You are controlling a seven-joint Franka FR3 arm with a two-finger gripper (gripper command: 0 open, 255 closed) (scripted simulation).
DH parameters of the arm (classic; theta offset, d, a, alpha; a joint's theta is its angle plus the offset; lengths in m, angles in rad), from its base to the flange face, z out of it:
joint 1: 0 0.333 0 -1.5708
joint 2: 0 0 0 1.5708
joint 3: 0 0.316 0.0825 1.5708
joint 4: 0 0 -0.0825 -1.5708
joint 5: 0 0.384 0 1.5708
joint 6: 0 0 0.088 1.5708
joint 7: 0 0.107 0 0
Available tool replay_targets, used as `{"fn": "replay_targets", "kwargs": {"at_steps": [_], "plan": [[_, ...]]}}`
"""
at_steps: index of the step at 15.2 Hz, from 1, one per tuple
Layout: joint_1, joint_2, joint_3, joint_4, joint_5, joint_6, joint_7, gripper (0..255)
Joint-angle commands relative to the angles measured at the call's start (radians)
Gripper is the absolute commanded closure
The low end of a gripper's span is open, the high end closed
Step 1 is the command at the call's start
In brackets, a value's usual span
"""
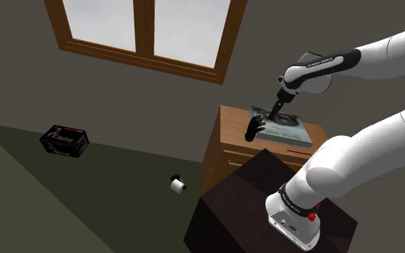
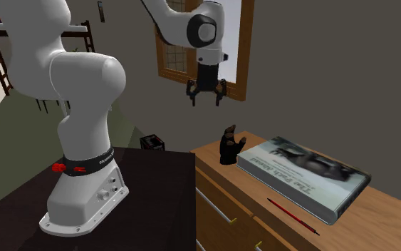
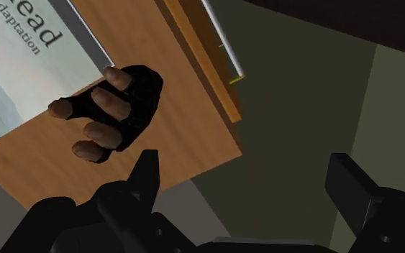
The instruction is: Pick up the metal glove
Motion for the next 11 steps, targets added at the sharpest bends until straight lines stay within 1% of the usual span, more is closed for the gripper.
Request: {"fn": "replay_targets", "kwargs": {"at_steps": [1, 2, 3, 4, 5, 6, 7, 9, 11], "plan": [[0.068, 0.118, -0.093, 0.040, 0.094, 0.066, -0.130, 0], [0.106, 0.177, -0.137, 0.059, 0.161, 0.090, -0.203, 0], [0.143, 0.245, -0.178, 0.080, 0.249, 0.110, -0.291, 0], [0.170, 0.324, -0.207, 0.105, 0.362, 0.121, -0.395, 0], [0.175, 0.409, -0.212, 0.135, 0.487, 0.122, -0.507, 0], [0.151, 0.489, -0.190, 0.167, 0.600, 0.115, -0.608, 0], [0.100, 0.553, -0.144, 0.201, 0.683, 0.107, -0.685, 0], [-0.009, 0.657, -0.049, 0.268, 0.793, 0.097, -0.798, 0], [-0.095, 0.749, 0.022, 0.339, 0.873, 0.085, -0.884, 0]]}}
